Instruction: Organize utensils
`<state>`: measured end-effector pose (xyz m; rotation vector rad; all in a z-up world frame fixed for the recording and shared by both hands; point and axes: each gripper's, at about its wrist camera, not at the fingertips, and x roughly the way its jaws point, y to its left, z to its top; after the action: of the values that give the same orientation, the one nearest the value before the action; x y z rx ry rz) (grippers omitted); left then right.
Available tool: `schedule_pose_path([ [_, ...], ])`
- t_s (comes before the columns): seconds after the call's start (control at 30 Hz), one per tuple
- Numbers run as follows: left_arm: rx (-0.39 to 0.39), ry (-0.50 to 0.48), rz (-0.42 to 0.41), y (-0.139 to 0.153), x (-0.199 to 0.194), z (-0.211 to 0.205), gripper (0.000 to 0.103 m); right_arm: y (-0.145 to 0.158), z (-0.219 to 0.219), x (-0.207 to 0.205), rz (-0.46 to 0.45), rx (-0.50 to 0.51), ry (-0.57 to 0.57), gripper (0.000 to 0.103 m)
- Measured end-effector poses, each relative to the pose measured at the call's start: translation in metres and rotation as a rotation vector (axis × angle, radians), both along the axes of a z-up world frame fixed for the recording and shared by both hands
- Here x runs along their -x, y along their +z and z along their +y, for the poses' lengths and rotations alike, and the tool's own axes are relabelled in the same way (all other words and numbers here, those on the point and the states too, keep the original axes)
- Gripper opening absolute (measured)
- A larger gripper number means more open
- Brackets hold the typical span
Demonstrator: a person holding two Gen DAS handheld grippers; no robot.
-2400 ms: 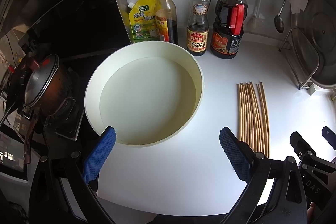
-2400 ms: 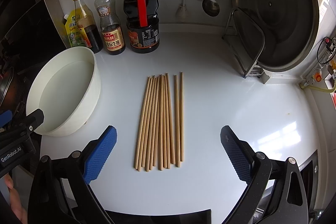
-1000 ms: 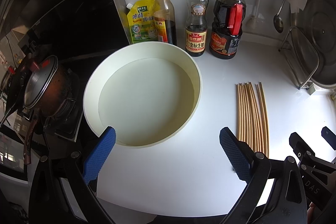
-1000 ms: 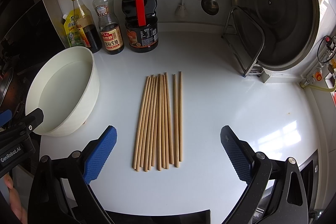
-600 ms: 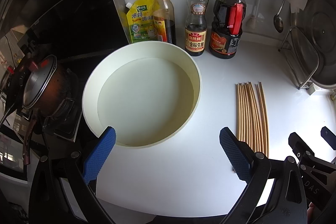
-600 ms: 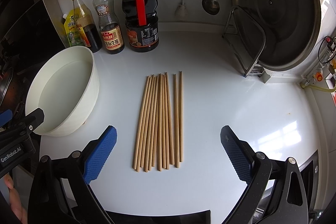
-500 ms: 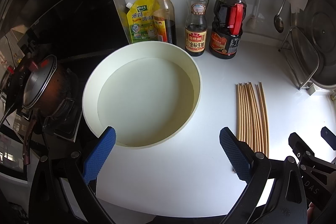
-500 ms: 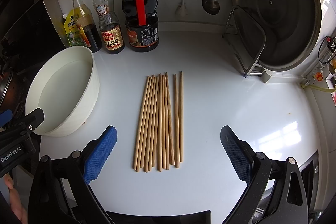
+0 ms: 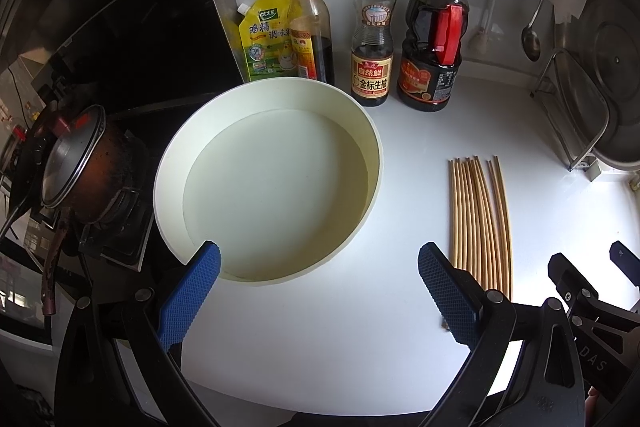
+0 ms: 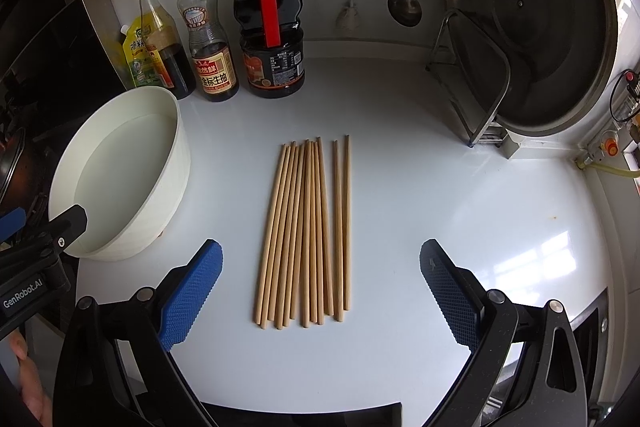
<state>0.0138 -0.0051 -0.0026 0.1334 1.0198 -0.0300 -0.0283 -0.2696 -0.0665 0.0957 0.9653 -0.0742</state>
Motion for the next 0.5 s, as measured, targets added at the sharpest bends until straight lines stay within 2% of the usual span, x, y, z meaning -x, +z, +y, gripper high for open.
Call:
schedule_pose_path([
  [0.2,0.019,-0.026,0.014,-0.015,-0.003,-0.008,0.097,-0.008,-0.01,0.001,0.016,-0.016,0.008,0.095],
  [0.4,0.03,-0.072,0.049,-0.04,-0.003,-0.028,0.097,-0.038,-0.039,0.001,0.054,-0.071,0.0,0.095],
  [0.5,0.048,-0.107,0.058,-0.053,-0.003,-0.041,0.097,-0.051,-0.049,0.001,0.05,-0.053,0.014,0.095],
])
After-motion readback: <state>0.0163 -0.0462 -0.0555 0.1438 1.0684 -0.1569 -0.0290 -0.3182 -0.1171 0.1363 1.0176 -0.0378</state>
